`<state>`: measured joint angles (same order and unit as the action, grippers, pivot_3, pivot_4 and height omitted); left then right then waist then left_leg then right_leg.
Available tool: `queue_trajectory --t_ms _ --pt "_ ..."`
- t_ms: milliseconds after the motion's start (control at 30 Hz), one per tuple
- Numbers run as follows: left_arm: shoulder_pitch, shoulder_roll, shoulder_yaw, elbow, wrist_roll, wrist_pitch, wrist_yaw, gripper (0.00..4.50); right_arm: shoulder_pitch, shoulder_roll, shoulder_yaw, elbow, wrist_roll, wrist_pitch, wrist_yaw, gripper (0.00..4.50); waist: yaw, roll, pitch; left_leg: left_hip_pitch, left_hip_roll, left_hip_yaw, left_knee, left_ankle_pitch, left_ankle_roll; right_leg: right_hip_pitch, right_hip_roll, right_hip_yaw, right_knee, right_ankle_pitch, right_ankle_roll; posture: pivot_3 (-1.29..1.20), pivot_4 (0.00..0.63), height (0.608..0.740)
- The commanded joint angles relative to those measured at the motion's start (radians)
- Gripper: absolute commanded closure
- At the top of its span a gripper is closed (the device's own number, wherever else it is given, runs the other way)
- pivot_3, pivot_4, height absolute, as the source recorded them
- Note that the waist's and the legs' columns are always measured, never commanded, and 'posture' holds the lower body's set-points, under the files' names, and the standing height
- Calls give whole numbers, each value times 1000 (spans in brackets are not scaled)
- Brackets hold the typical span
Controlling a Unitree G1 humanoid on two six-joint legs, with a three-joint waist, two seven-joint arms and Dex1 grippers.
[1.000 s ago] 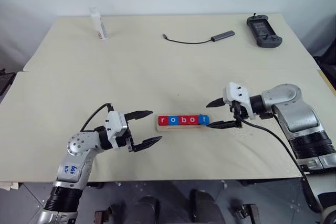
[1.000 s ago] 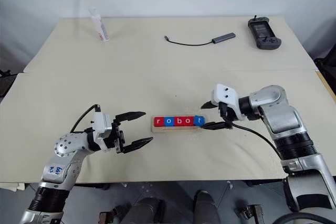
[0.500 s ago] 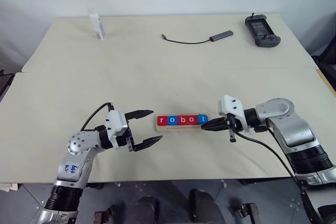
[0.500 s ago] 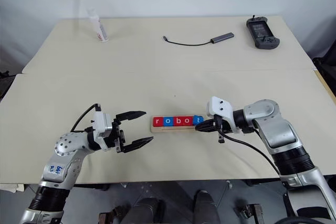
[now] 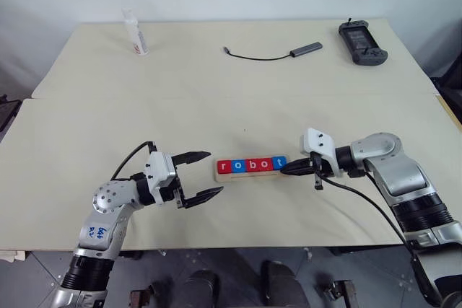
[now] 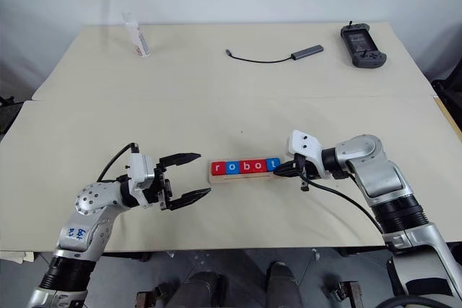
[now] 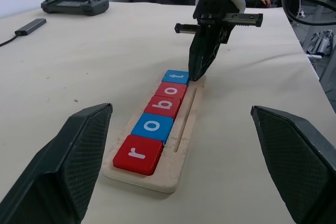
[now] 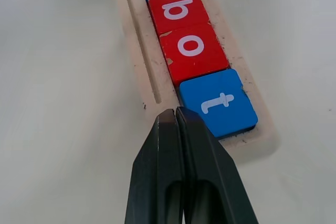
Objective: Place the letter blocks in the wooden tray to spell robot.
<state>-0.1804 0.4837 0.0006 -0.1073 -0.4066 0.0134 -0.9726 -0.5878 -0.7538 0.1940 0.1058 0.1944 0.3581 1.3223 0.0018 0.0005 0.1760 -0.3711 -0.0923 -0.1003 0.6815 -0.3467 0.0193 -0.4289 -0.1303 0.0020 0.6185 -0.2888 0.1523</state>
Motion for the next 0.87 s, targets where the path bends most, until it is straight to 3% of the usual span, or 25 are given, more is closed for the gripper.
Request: queue_trajectory --t_ms 33,133,300,467,867 --pt "29 34 38 -40 -17 2 -7 0 60 -47 -144 -113 133 62 15 4071 2 0 0 0 0 0 0 0 0 0 0 0 0 0 0 0 150 740" --pt "63 78 78 -31 -28 3 -25 0 192 -78 -266 -173 165 -6 -10 3337 11 0 0 0 0 -1 -1 0 0 0 0 0 0 0 0 0 150 740" --pt "88 123 128 -9 -33 15 -29 0 383 -76 -453 -162 198 -234 -18 1626 23 0 0 0 0 1 -1 0 1 1 0 0 -1 0 0 0 150 740" --pt "60 145 139 42 6 12 -9 0 461 -92 -545 -187 287 -171 -36 55 22 0 0 2 0 1 0 0 1 2 0 1 0 0 0 0 150 740" --pt "14 145 150 110 5 -28 -24 0 481 -65 -530 -214 307 -181 -103 55 22 0 0 2 0 1 0 0 0 1 0 1 0 0 0 0 150 740"
